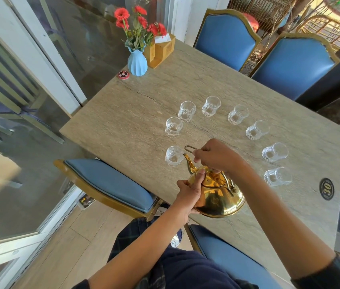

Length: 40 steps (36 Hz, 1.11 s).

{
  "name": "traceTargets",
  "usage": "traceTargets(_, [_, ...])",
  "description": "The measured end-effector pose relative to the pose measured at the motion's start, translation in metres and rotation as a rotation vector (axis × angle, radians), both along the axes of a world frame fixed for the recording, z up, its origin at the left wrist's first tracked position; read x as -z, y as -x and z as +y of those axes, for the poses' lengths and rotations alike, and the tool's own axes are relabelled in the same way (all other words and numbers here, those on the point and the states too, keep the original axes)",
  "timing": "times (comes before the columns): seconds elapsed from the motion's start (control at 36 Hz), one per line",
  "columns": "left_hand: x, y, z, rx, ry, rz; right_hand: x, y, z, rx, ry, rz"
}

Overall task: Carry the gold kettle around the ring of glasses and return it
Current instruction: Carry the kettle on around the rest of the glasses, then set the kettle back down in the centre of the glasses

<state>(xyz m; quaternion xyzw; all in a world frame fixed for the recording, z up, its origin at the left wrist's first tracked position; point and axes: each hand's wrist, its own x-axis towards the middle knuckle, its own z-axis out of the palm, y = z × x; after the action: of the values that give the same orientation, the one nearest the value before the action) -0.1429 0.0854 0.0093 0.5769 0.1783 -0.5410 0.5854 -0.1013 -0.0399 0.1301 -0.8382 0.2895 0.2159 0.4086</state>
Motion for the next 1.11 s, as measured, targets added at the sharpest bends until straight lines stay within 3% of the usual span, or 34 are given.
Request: traceTargets(1.11, [-0.001,-0.023,0.017,0.094,-0.069,-0.159,0.011,0.013,0.009,0.113,-0.064,-0.096])
